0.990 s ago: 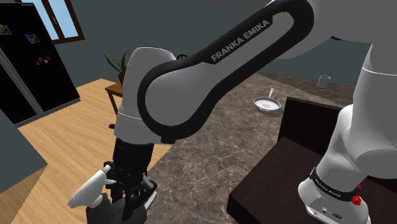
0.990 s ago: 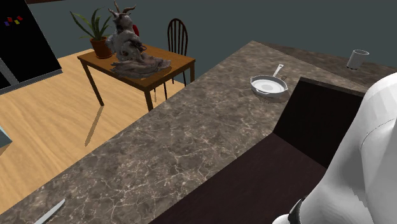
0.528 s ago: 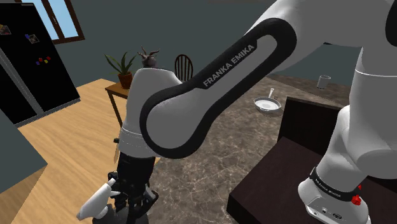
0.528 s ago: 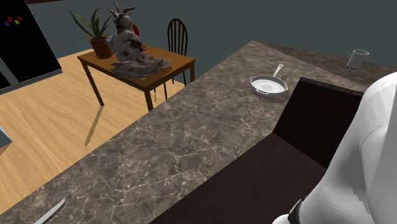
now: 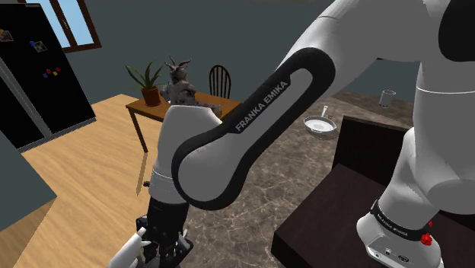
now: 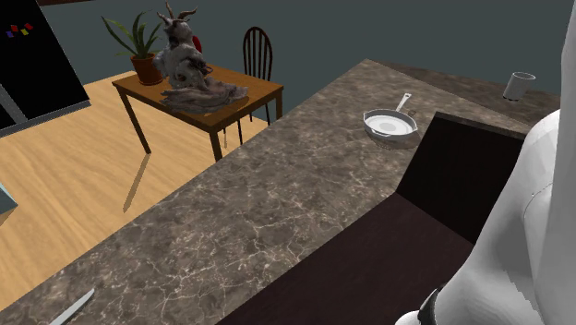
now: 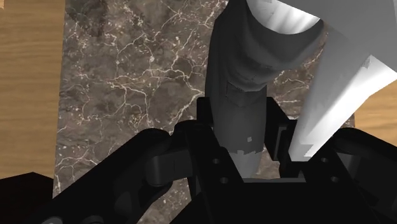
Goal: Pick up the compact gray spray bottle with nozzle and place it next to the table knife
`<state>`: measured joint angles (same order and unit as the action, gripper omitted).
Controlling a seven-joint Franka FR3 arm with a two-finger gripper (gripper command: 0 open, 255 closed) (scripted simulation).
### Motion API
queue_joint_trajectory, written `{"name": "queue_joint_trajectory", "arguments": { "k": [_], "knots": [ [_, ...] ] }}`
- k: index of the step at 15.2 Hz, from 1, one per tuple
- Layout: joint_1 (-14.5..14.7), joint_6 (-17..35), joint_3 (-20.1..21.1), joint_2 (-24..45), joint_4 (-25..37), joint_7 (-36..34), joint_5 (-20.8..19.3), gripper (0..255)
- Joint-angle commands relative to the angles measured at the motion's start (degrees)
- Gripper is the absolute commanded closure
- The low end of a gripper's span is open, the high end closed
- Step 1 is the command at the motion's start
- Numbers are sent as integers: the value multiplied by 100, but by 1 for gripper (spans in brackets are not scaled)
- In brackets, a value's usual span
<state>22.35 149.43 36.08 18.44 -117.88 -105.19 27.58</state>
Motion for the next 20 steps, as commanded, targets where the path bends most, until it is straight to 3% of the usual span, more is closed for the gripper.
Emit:
{"name": "queue_joint_trajectory", "arguments": {
  "k": [1, 20],
  "knots": [
    [33, 146, -13, 130, -24, 41, -17, 255],
    [251, 1281, -159, 1361, -61, 517, -111, 255]
  ]
}}
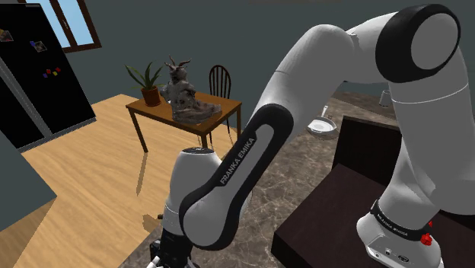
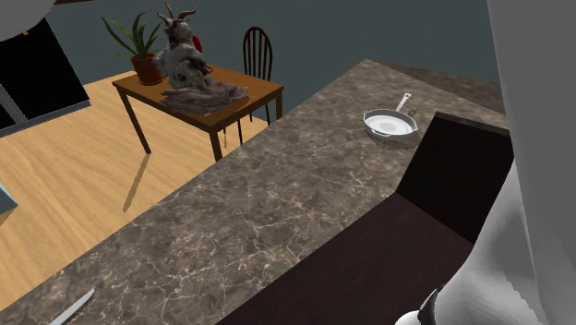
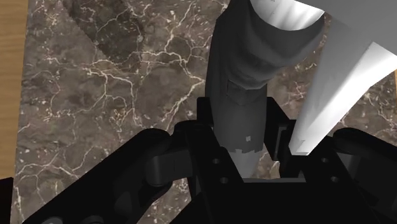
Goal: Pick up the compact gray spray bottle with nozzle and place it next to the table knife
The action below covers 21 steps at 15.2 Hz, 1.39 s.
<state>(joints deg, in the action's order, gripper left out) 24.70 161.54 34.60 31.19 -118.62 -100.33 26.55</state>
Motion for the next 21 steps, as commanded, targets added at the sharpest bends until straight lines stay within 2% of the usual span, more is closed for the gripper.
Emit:
{"name": "queue_joint_trajectory", "arguments": {
  "k": [1, 21],
  "knots": [
    [27, 123, -21, 157, 22, 56, -15, 255],
    [209, 998, -188, 1574, 433, 543, -166, 255]
  ]
}}
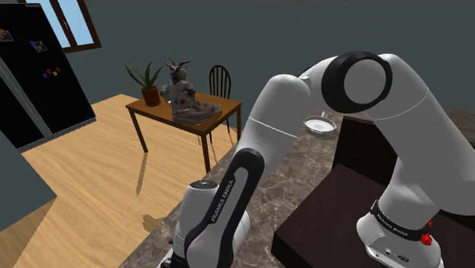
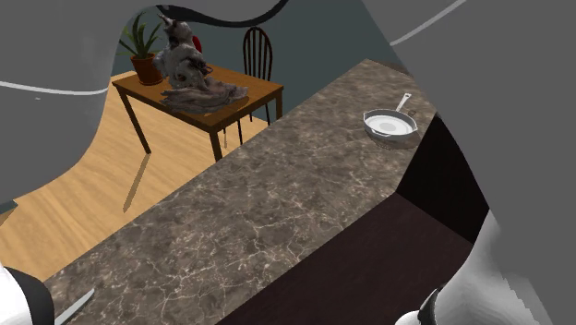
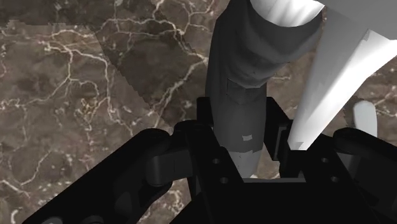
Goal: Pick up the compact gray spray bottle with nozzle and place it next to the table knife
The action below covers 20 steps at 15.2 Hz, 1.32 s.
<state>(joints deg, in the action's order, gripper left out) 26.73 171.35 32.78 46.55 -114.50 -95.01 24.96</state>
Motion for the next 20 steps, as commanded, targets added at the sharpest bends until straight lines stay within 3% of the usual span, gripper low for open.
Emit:
{"name": "queue_joint_trajectory", "arguments": {
  "k": [1, 6, 7, 12, 16, 20],
  "knots": [
    [7, 17, -6, 38, 21, 11, -6, 255],
    [7, 17, -6, 38, 22, 11, -6, 255],
    [7, 17, -6, 38, 22, 11, -6, 0],
    [7, 17, -6, 38, 22, 11, -6, 0],
    [-509, -288, 277, -708, -522, 72, 123, 0],
    [-509, -288, 277, -708, -522, 71, 123, 0]
  ]
}}
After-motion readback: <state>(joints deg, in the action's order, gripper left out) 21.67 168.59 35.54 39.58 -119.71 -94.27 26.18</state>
